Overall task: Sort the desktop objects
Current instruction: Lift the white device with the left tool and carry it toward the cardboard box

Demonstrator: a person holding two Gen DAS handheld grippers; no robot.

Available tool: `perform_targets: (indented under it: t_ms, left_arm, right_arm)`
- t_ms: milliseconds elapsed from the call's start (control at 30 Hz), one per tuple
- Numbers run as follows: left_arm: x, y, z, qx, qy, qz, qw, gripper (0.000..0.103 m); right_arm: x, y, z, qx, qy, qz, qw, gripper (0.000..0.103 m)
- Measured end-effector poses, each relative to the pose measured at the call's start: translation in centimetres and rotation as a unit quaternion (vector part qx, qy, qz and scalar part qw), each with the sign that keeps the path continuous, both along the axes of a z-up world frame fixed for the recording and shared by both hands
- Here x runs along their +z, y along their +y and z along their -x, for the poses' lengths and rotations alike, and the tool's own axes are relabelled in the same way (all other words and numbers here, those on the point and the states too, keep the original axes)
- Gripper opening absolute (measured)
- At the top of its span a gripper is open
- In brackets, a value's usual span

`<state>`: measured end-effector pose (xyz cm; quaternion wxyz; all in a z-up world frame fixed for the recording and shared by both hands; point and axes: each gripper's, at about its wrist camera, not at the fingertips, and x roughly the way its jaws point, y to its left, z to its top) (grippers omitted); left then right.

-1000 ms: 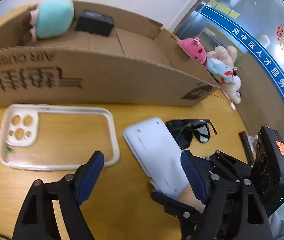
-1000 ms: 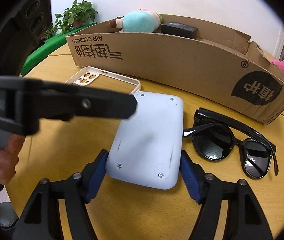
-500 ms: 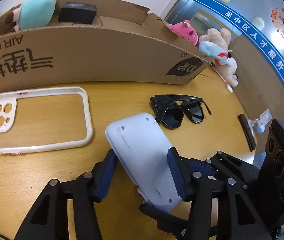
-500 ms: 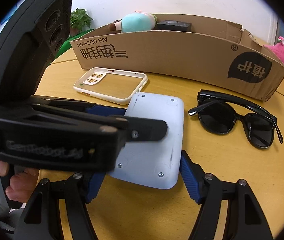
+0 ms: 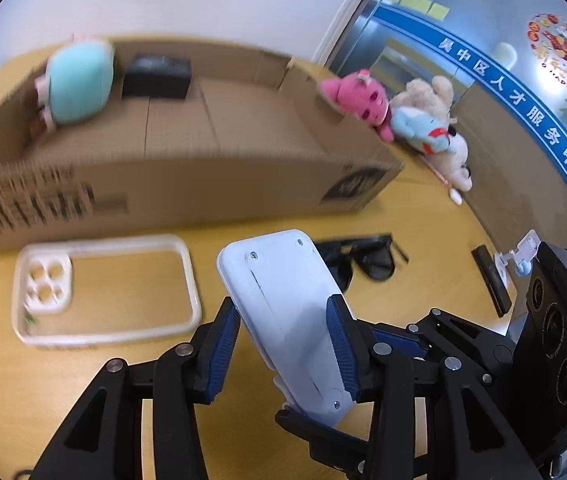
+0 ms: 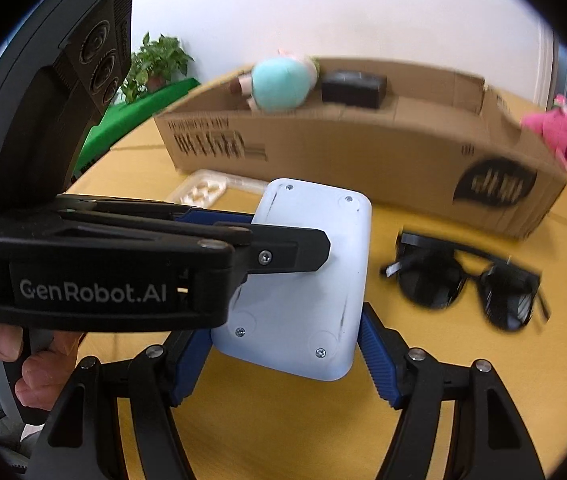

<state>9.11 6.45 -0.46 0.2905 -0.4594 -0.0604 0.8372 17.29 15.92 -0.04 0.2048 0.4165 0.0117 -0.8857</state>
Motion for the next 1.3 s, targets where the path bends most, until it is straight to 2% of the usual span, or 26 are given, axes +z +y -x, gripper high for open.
perform_targets:
  t_ms: [167, 333, 633, 833, 967, 1100, 1300]
  left_arm:
    - [4.4, -0.4, 1.8, 0.002, 0.045, -0.007, 0.9989, 0.043]
    - [9.1, -0.2, 4.3, -0.005, 0.090, -0.015, 0.9959, 0.042]
    - [17.5, 1.4, 9.7, -0.015, 0.164, -0.014, 0.9862, 0.036]
    - [20.4, 2.5, 14.5, -0.021, 0.181, -0.015, 0.9831, 0.036]
    - [21.3, 3.3, 17.7, -0.023, 0.186, -0.008, 0.9821, 0.036]
    - [21.5, 3.3, 20.9, -0.024, 0.174, -0.021, 0.9842, 0.036]
    - [23.0, 3.9, 25.3, -0.019, 0.176, -0.028, 0.9839, 0.036]
  right_arm:
    - [3.5, 0.0, 1.8, 0.000, 0.035, 0.002, 0.999, 0.069]
    - [8.3, 0.1, 4.2, -0.007, 0.090, -0.001, 0.996, 0.069]
    - [15.4, 1.5, 9.8, -0.011, 0.156, -0.012, 0.988, 0.069]
    - [18.5, 2.5, 14.4, -0.021, 0.171, -0.008, 0.985, 0.069]
    - [19.5, 2.8, 17.7, -0.028, 0.171, -0.009, 0.985, 0.069]
    - [19.7, 3.1, 19.9, -0.030, 0.166, -0.010, 0.986, 0.069]
    - [21.2, 3.5, 24.4, -0.032, 0.167, -0.015, 0.985, 0.069]
